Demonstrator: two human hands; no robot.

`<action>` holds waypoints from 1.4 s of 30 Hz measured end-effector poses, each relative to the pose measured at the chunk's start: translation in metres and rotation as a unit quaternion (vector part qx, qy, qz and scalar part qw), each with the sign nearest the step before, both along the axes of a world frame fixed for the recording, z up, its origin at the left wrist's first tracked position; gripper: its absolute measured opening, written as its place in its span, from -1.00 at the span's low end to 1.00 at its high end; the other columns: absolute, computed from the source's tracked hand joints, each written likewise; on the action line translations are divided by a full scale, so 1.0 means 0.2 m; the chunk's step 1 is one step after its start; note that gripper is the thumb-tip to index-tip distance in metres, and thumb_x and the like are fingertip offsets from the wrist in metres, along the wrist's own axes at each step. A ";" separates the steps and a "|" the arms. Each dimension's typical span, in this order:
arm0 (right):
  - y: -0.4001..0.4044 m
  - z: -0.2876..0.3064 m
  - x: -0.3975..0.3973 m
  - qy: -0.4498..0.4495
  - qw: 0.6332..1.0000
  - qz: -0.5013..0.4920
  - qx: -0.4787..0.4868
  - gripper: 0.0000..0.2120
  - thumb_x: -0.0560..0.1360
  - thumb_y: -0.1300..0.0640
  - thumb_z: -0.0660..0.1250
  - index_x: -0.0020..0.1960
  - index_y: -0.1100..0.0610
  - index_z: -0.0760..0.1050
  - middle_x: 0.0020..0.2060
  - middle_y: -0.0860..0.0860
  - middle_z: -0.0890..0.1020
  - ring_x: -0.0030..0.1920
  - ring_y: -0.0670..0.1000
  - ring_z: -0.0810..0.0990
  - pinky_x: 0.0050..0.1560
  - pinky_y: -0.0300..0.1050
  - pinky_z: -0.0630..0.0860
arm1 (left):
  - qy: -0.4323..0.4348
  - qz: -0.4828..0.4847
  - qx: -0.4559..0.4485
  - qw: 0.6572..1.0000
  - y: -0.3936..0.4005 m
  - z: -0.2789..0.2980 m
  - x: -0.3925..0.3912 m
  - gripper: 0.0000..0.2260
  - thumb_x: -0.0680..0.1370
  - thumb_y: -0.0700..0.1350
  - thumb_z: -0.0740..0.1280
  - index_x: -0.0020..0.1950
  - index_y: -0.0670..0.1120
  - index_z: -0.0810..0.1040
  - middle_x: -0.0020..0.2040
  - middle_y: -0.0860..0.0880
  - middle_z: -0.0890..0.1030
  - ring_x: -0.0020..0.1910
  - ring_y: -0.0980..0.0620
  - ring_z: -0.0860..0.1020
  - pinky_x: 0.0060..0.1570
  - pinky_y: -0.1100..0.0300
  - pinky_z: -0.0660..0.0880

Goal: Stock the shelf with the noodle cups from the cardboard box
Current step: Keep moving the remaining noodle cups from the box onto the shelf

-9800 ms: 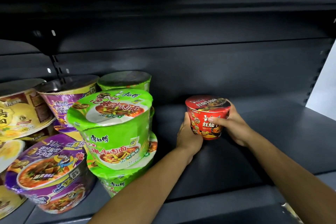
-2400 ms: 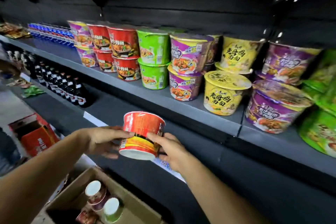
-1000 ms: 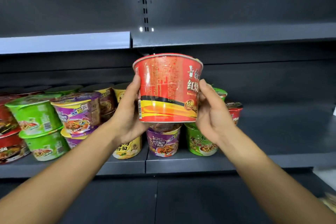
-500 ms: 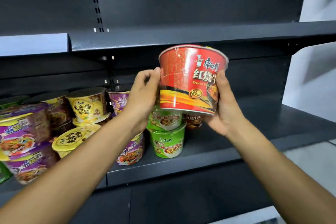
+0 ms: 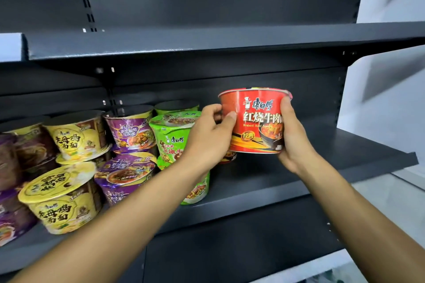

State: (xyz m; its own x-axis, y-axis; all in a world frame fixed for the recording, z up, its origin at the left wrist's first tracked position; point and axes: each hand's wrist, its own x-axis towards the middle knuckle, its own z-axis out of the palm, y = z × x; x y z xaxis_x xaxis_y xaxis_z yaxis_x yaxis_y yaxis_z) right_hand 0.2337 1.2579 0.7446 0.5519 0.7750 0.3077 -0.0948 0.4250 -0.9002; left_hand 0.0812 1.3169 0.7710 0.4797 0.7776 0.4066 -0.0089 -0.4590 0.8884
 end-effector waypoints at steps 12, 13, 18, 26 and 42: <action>0.21 -0.34 0.13 0.070 0.990 0.040 -0.114 0.07 0.07 -0.55 0.35 0.36 0.12 0.36 0.12 0.17 0.63 0.08 0.17 0.65 0.12 0.19 0.55 | 0.087 -0.030 -0.145 0.985 0.10 -0.37 0.13 -0.22 0.40 0.46 0.10 0.51 0.08 0.14 0.39 0.20 0.37 0.34 0.15 0.37 0.41 0.08 0.23; 0.23 -0.37 0.13 0.073 0.989 0.041 -0.124 0.08 0.05 -0.55 0.35 0.36 0.12 0.35 0.11 0.17 0.64 0.07 0.17 0.66 0.09 0.17 0.57 | 0.087 -0.032 -0.164 0.982 0.11 -0.39 0.14 -0.13 0.31 0.51 0.08 0.53 0.12 0.09 0.44 0.20 0.33 0.39 0.15 0.33 0.44 0.06 0.21; 0.28 -0.48 0.14 0.100 0.984 0.051 -0.142 -0.07 0.13 -0.46 0.29 0.33 0.10 0.39 0.06 0.16 0.66 0.02 0.16 0.67 -0.01 0.09 0.60 | 0.083 -0.028 -0.203 0.975 0.14 -0.48 0.16 -0.31 0.51 0.39 0.05 0.56 0.15 -0.05 0.47 0.15 0.29 0.41 0.11 0.31 0.44 0.07 0.20; 0.34 -0.52 0.18 0.119 0.986 0.062 -0.101 -0.35 0.42 -0.32 0.15 0.26 0.15 0.47 0.06 0.20 0.65 0.07 0.20 0.64 0.14 0.15 0.53 | 0.127 0.032 -0.126 0.983 0.12 -0.54 0.25 -0.13 0.39 0.48 0.01 0.56 0.08 -0.16 0.54 0.00 0.14 0.46 -0.05 0.24 0.44 -0.04 0.22; 0.46 -0.59 0.24 0.112 0.993 0.012 -0.042 -0.59 0.53 0.00 0.28 0.32 0.12 0.35 0.18 0.16 0.57 0.10 0.13 0.62 -0.05 0.03 0.59 | 0.061 0.043 -0.183 0.980 0.23 -0.63 0.31 -0.42 0.55 0.29 0.10 0.51 0.14 0.08 0.36 0.12 0.36 0.32 0.10 0.36 0.41 0.11 0.24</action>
State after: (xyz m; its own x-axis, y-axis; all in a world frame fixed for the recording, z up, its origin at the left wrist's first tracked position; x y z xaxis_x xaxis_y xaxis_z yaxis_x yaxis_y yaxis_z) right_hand 0.2820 1.3497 0.6265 0.5805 0.8065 0.1126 -0.3063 0.3444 -0.8874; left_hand 0.1423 1.3622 0.6448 0.4330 0.9007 0.0361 0.1329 -0.1034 0.9857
